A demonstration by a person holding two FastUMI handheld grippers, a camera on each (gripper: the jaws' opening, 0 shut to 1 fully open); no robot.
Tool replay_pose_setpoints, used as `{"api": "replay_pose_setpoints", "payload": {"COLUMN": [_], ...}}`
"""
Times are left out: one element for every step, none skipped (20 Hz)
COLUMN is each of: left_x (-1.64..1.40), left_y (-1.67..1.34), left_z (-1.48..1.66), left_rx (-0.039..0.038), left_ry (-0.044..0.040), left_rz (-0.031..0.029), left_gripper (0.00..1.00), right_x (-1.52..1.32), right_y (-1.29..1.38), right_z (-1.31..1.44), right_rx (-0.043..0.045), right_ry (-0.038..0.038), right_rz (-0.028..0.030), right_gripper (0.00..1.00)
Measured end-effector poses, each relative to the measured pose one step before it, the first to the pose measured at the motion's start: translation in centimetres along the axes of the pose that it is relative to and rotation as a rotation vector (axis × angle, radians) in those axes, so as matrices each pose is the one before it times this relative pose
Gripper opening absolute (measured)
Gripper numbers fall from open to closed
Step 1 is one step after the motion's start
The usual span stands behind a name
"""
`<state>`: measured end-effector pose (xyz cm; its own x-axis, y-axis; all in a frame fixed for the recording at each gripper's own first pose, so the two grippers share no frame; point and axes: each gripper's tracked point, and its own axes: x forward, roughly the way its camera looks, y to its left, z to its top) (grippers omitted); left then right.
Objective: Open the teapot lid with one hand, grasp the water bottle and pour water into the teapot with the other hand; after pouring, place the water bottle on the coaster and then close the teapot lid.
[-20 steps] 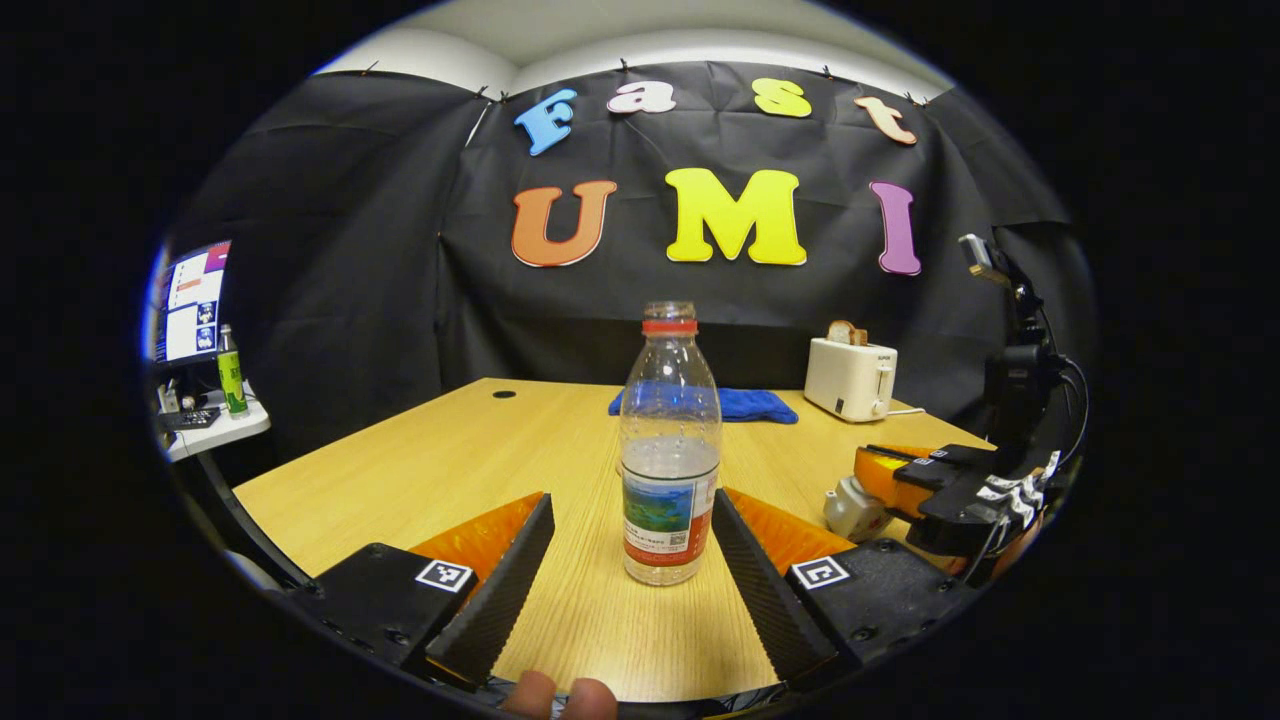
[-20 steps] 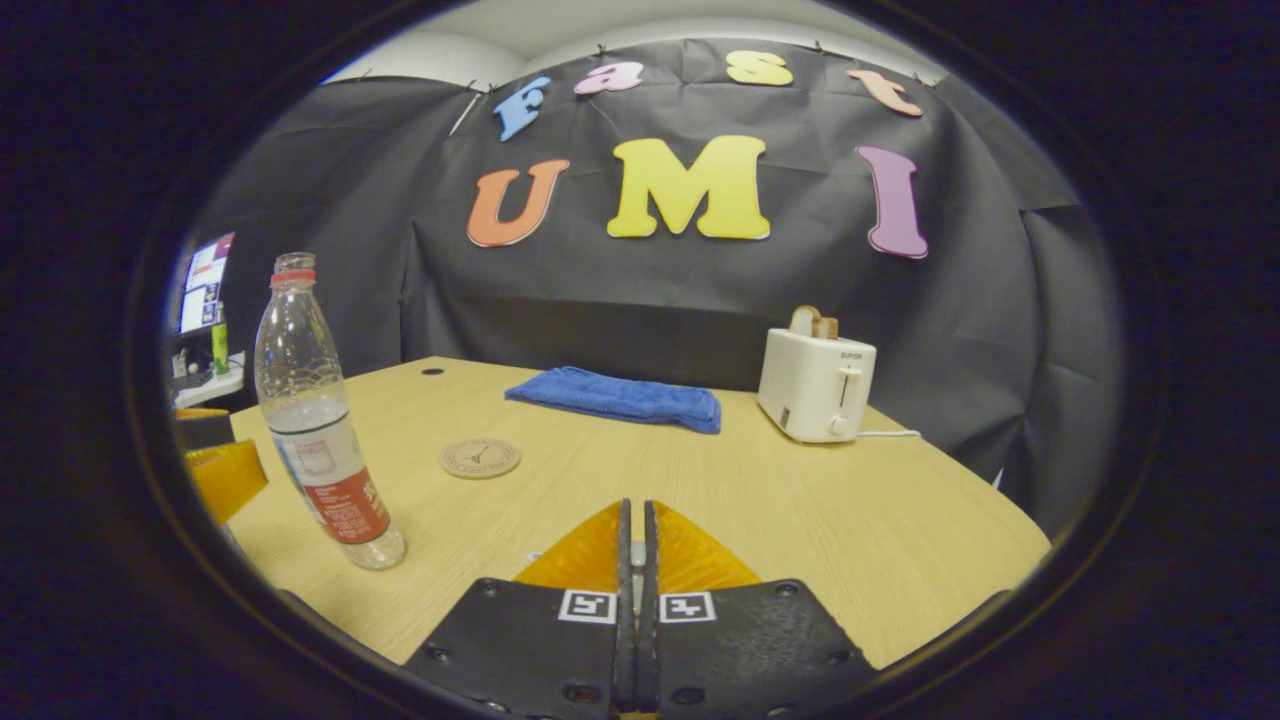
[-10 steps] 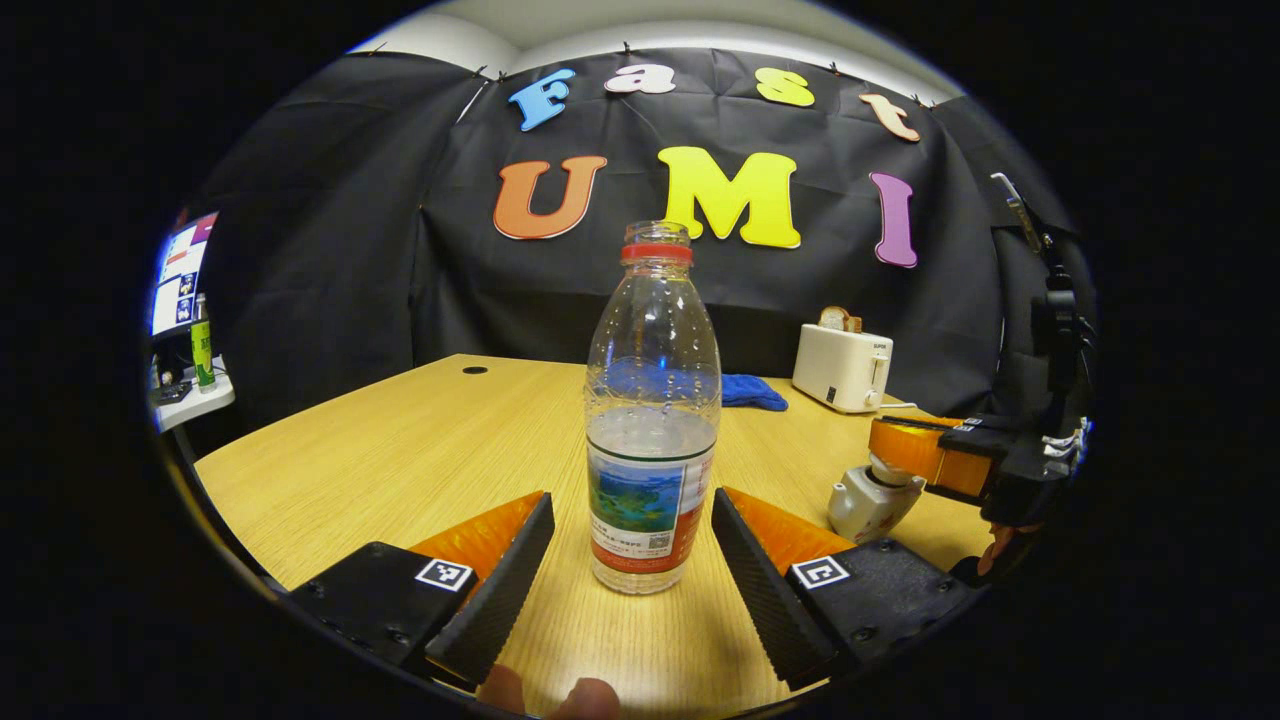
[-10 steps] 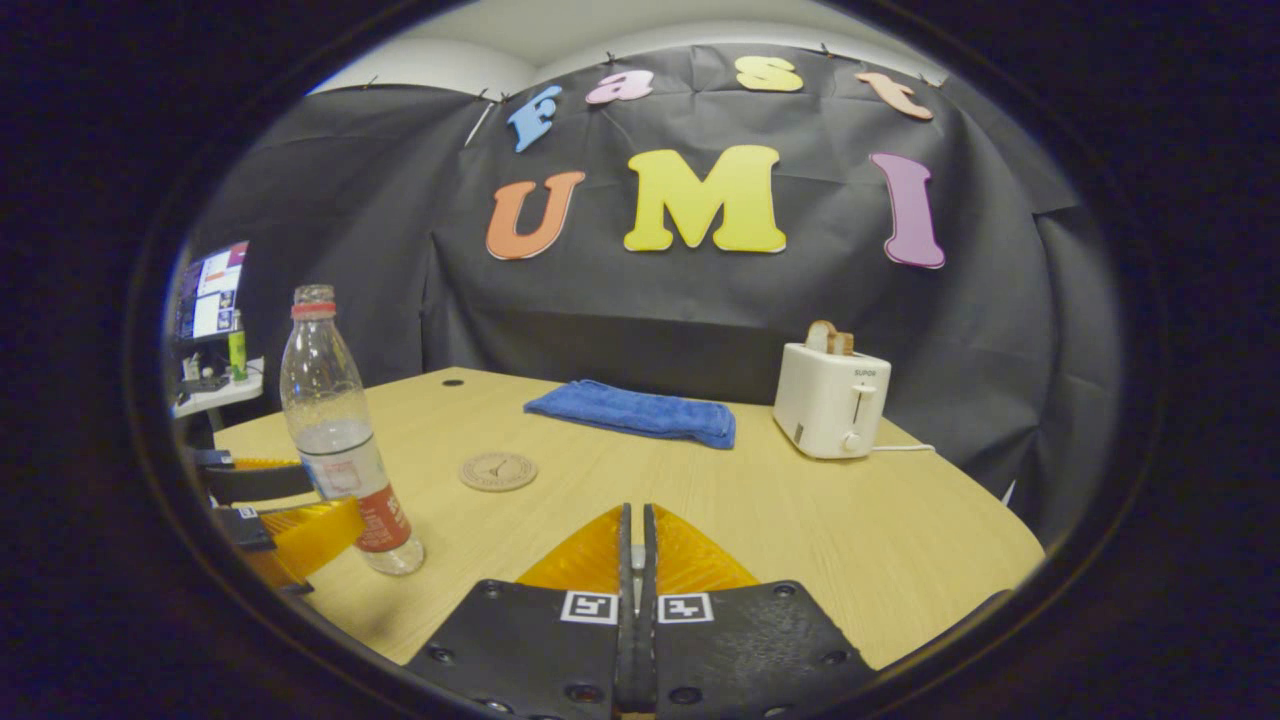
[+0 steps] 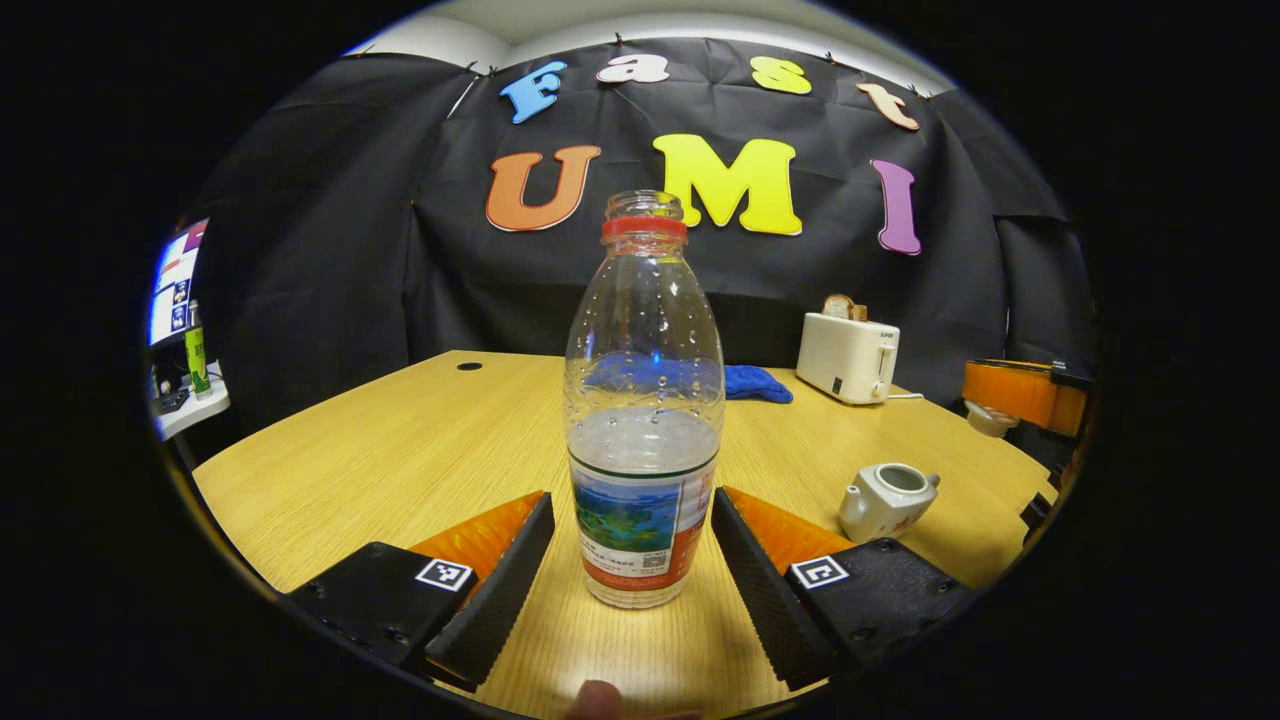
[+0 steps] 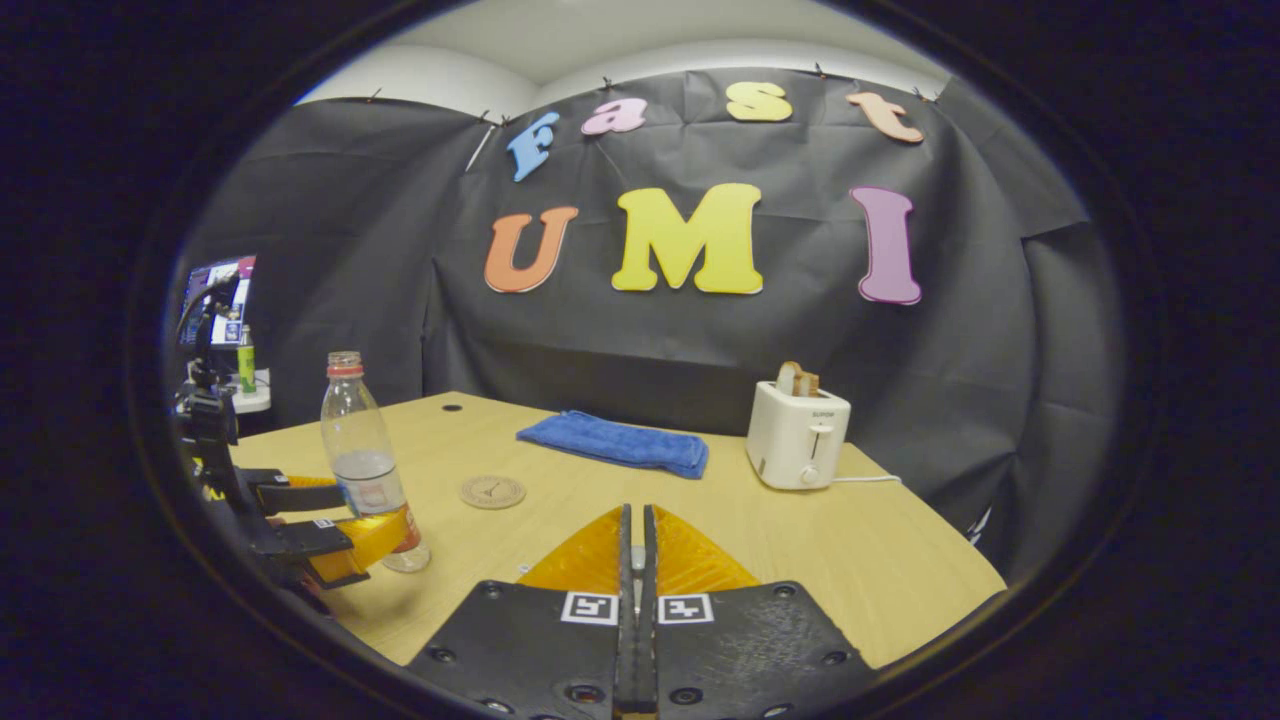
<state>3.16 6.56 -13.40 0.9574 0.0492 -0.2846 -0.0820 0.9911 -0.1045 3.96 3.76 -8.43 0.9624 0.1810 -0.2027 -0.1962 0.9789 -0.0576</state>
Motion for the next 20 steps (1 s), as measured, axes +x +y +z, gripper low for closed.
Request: {"api": "replay_pose_setpoints", "payload": {"left_x": [-0.065,0.058,0.121,0.046,-0.085,-0.199,-0.111,0.080,0.052,0.117,0.015,0.031,0.176,0.129,0.483,-0.010,0.142,0.138,0.093,-0.046], "left_y": [0.031,0.130,0.202,0.569,0.488,0.365,0.328,0.557,0.332,0.514,0.440,0.563,0.395,0.222,0.068,-0.078,-0.226,-0.059,-0.359,-0.331], "left_z": [0.240,0.238,0.093,0.280,0.620,0.951,1.039,0.896,0.796,0.701,0.528,0.592,0.544,0.285,0.229,-0.191,-0.006,0.011,0.265,0.115], "left_rx": [0.01271,0.02144,0.03660,0.04263,0.04439,0.05008,0.06212,0.06912,0.07936,0.08583,0.08780,0.08151,0.07903,0.07685,0.08092,0.08251,0.07257,0.06387,0.05770,0.06023], "left_ry": [-0.00375,-0.00349,0.01397,0.00953,0.00298,-0.00934,-0.01612,-0.01524,-0.01342,-0.00975,-0.00906,-0.01217,-0.01322,-0.01338,-0.00535,0.00133,0.00124,0.00090,0.00015,-0.00159], "left_rz": [-0.00116,0.00547,0.00352,0.01766,0.01588,0.00679,0.01295,0.01863,0.01295,0.01443,0.01514,0.02231,0.01725,0.01187,0.00651,0.00548,0.00287,-0.00340,-0.00486,-0.00165], "left_gripper": [0.97,0.92,0.80,0.80,0.79,0.78,0.78,0.78,0.77,0.77,0.76,0.76,0.75,0.75,0.75,0.75,0.75,0.75,0.75,0.75], "right_x": [-0.105,-0.173,-0.083,-0.069,-0.042,-0.166,-0.134,-0.075,-0.150,-0.121,-0.021,-0.132,-0.251,-0.197,-0.169,-0.200,-0.168,-0.087,-0.027,-0.135], "right_y": [-0.569,-0.529,-0.685,-0.719,-0.643,-0.649,-0.503,-0.535,-0.573,-0.536,-0.431,-0.438,-0.520,-0.469,-0.442,-0.478,-0.425,-0.370,-0.260,-0.267], "right_z": [-0.300,-0.337,-0.308,-0.214,-0.206,-0.038,-0.150,-0.158,-0.107,-0.092,-0.216,-0.082,-0.092,-0.017,-0.251,-0.098,-0.206,-0.160,-0.208,-0.139], "right_rx": [-0.00050,0.00327,0.00481,0.00292,0.00194,0.00494,0.00502,0.00586,0.00436,0.00326,0.00173,0.00097,0.00086,0.00236,-0.00004,-0.00081,-0.00251,-0.00150,0.00104,0.00299], "right_ry": [0.00373,0.00463,0.00481,0.00669,0.00453,0.00164,0.00351,0.00181,0.00176,0.00292,0.00728,0.00385,-0.00002,-0.00189,0.00138,-0.00119,0.00072,0.00228,0.00371,0.00310], "right_rz": [-0.00537,-0.00370,-0.00626,-0.00745,-0.00694,-0.00658,-0.00339,-0.00402,-0.00489,-0.00225,-0.00016,-0.00107,-0.00280,-0.00164,-0.00077,-0.00228,-0.00230,-0.00206,0.00082,0.00114], "right_gripper": [0.00,0.00,0.00,0.00,0.00,0.00,0.00,0.00,0.00,0.00,0.00,0.00,0.00,0.00,0.00,0.00,0.00,0.00,0.00,0.00]}}
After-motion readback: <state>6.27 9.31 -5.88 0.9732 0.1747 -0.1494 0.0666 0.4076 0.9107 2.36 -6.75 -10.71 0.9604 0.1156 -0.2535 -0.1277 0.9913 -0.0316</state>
